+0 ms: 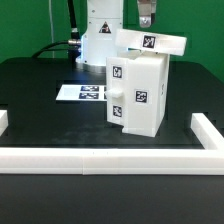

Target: Assemble cabinet

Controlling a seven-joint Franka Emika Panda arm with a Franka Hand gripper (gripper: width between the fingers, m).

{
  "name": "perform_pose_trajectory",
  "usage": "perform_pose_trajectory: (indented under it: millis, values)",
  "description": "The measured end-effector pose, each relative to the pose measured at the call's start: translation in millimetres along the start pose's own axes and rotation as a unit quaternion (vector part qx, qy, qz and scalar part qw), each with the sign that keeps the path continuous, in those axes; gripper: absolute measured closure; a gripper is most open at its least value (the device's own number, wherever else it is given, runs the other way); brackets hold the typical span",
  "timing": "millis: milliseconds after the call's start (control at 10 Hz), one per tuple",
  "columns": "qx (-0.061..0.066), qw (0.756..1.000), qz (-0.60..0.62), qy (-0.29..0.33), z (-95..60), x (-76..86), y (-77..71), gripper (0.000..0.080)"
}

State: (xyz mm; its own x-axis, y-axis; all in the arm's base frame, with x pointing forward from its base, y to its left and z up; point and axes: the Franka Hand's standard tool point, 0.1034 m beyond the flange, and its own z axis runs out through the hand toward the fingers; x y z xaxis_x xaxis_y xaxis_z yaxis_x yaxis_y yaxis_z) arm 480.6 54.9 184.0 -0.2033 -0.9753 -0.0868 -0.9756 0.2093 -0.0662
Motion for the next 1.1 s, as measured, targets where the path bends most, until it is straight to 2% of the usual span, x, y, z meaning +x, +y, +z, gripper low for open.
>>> perform_pose_trajectory:
  millis: [100, 300, 600, 800, 1100]
  values:
    - [0.000, 1.000, 0.000, 0.000, -0.1, 0.0, -0.1, 0.0002]
    - [-0.023, 0.991, -0.132, 0.011, 3.6, -0.9, -0.3, 0.0002]
    - [-0.036, 0.964, -0.265, 0.007, 1.1, -7.4, -2.7, 0.0002]
    - [-0.037, 0.954, -0.296, 0.006, 2.0, -9.8, -1.7, 0.0002]
    - [-0.037, 0.909, -0.416, 0.002, 2.0, -9.3, -2.1, 0.0002]
